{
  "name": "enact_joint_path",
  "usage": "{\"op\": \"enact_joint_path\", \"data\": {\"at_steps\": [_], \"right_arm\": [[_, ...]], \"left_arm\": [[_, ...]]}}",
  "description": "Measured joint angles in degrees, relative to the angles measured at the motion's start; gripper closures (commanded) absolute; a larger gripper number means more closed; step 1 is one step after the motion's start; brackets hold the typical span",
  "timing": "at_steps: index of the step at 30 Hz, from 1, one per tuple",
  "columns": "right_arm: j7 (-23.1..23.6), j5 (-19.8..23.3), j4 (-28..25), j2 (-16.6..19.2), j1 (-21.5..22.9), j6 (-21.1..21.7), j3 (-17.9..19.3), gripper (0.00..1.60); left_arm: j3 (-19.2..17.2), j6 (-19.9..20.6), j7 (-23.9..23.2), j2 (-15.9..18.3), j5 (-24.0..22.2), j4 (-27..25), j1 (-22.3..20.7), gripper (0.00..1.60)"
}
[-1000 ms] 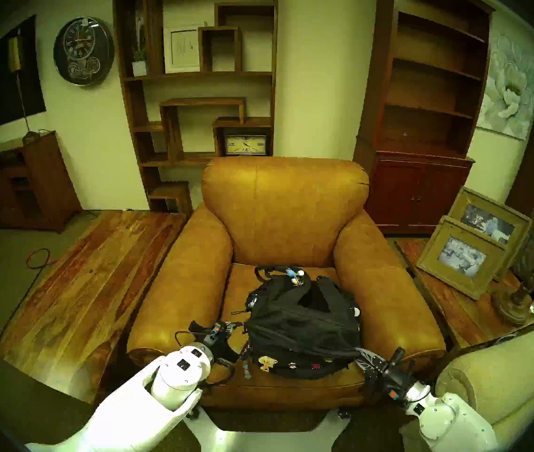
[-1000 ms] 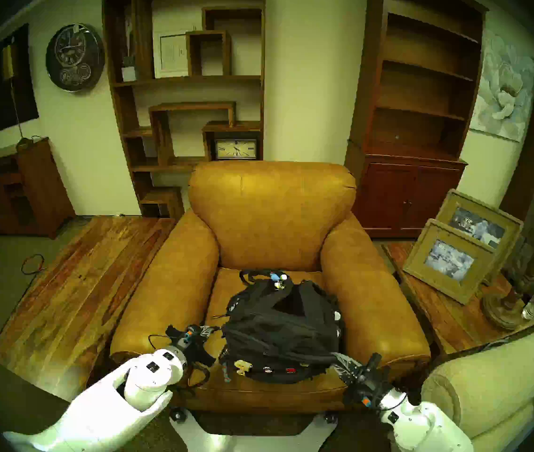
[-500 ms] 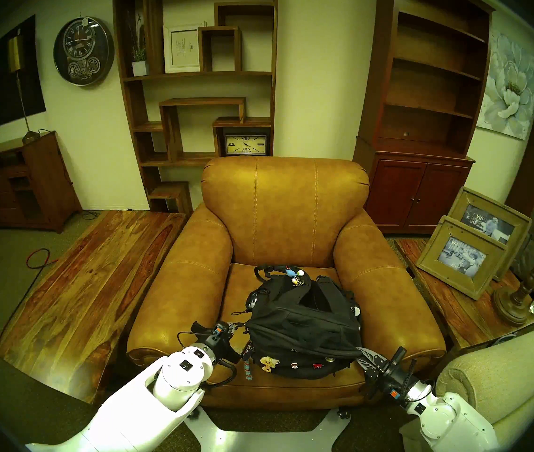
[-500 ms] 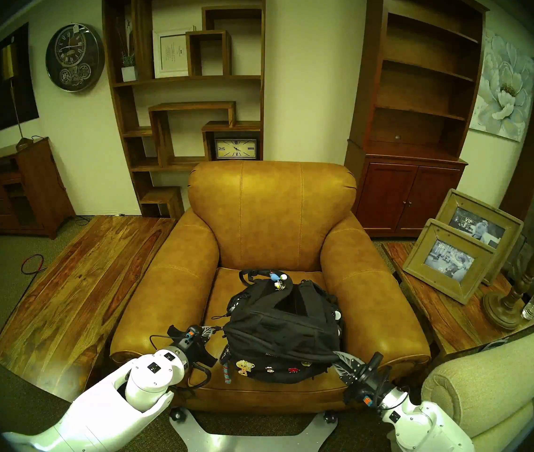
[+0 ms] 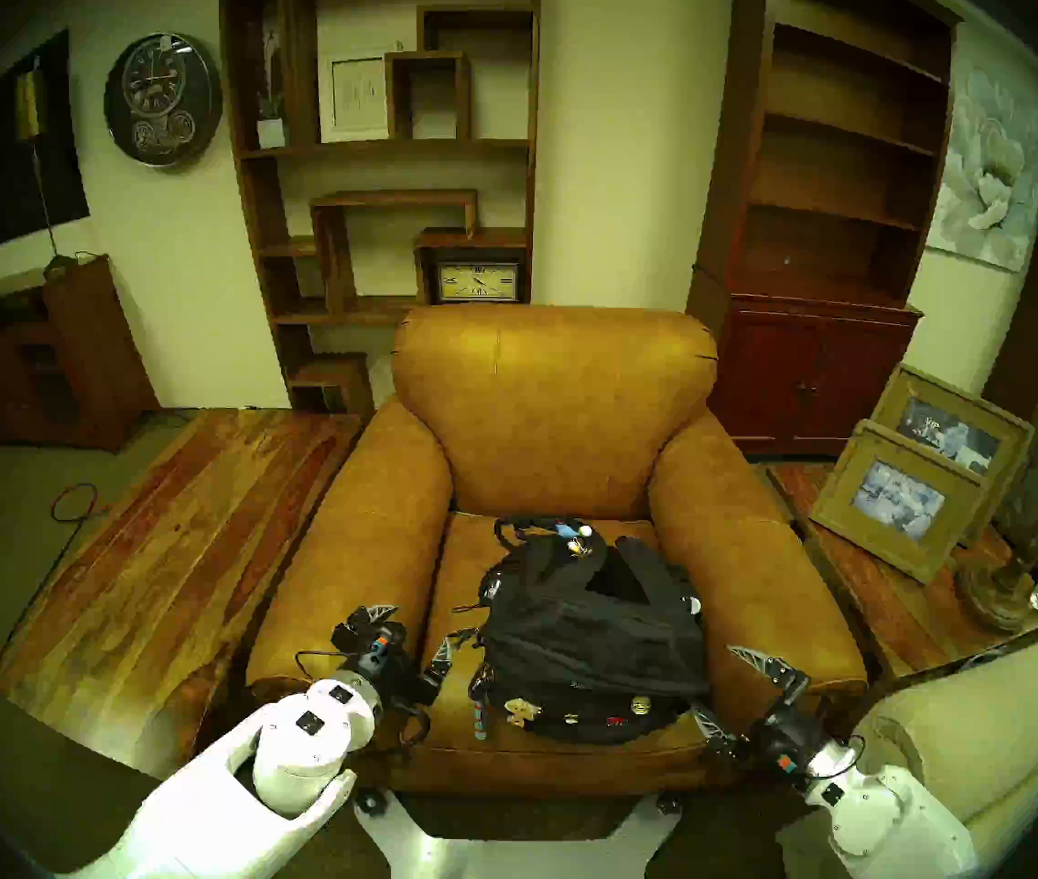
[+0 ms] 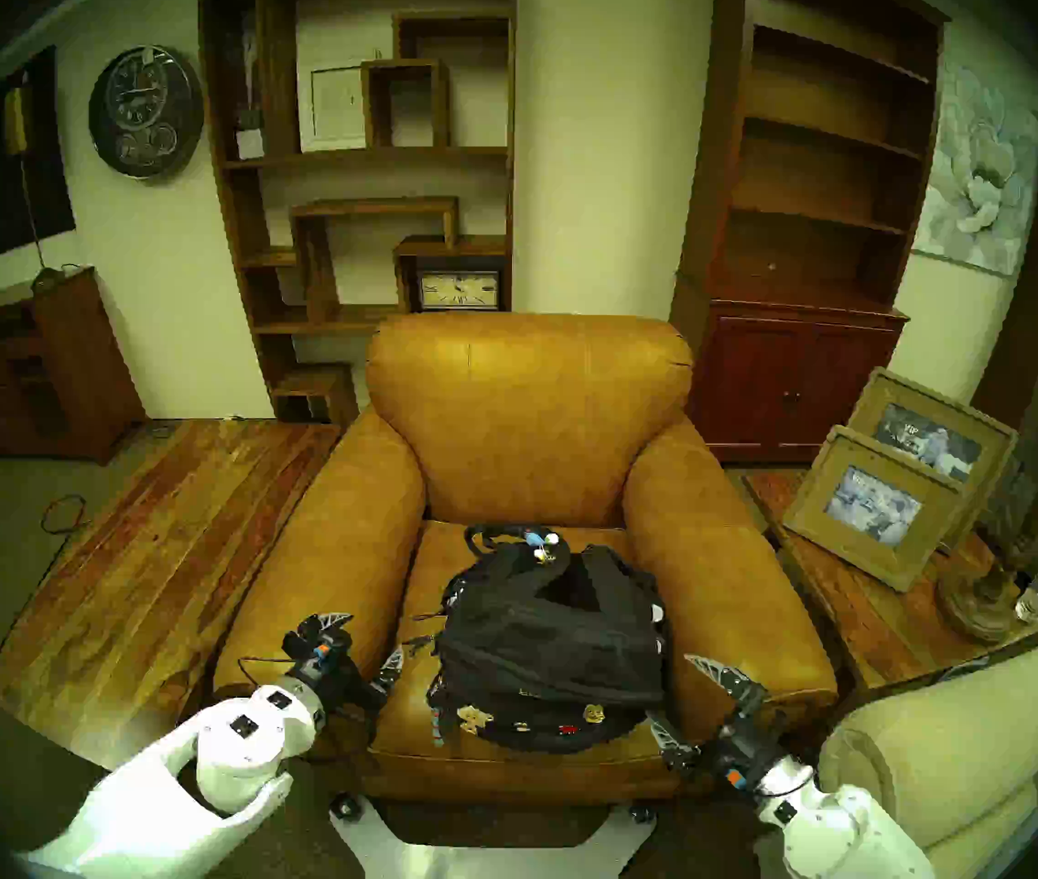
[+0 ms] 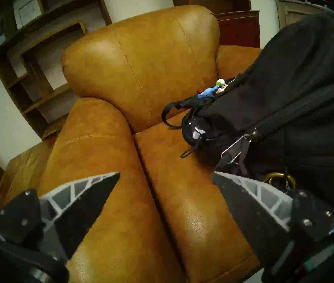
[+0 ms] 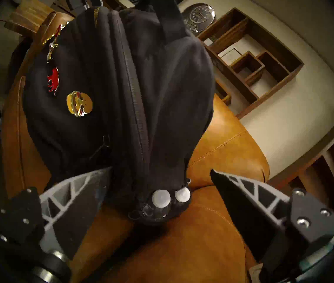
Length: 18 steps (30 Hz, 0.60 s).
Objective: Close a bag with a zipper
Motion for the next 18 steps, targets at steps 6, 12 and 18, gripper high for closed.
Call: {"op": "enact_joint_path", "data": {"at_steps": [6,12,18], "right_arm": [[-1.73,8.10,-4.41,-0.79,-4.28,-2.32,3.74,0.00],[-3.31,14.49,-9.16,-2.11,-8.22,-5.13,5.20,0.00],[-4.74,19.42,-13.56,-4.36,-10.69,-7.35,3.44,0.00]], "left_arm": [[-2.50,-1.37,0.55,1.14,-2.49,-4.44,3.92,0.00],[-5.05,-2.70,1.19,1.80,-5.23,-8.66,7.54,0.00],[-6.84,-3.67,2.31,1.93,-7.46,-12.77,11.16,0.00]]}}
